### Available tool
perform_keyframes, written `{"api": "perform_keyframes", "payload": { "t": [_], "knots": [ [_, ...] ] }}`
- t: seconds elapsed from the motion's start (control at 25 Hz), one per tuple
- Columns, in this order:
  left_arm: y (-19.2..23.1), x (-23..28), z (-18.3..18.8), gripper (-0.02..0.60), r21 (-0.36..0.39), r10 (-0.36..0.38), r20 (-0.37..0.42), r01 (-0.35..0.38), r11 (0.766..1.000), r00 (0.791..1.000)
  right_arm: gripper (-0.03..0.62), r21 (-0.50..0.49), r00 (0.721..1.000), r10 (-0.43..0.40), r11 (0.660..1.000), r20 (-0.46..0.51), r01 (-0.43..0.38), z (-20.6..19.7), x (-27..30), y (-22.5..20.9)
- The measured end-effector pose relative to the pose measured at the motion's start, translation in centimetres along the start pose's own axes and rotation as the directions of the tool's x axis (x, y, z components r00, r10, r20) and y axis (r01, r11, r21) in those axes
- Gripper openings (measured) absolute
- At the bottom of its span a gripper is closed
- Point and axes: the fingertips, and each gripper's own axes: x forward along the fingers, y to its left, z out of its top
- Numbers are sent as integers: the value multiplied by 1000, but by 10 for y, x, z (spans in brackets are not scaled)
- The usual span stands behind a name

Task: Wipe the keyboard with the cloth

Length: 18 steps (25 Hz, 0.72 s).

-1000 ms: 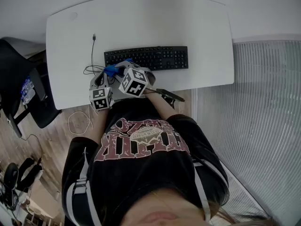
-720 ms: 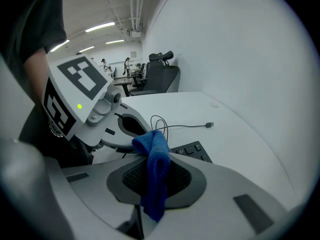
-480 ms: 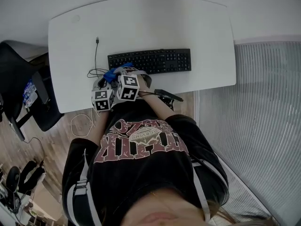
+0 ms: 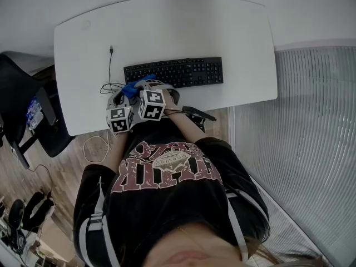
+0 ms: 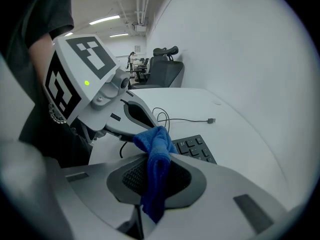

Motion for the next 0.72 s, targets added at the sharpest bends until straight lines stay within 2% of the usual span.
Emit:
{"api": "perform_keyframes", "payload": {
  "t": [0.36,0.72],
  "knots": [
    [-9,0,8,29,17,27,14,-28,999,1000,64,-19,999,-36,999,-37,35,-22,-12,-6],
    [-13,4,8,29,21,61,5,-61,998,998,64,13,996,-64,998,-58,65,-49,-27,-12]
  ]
}}
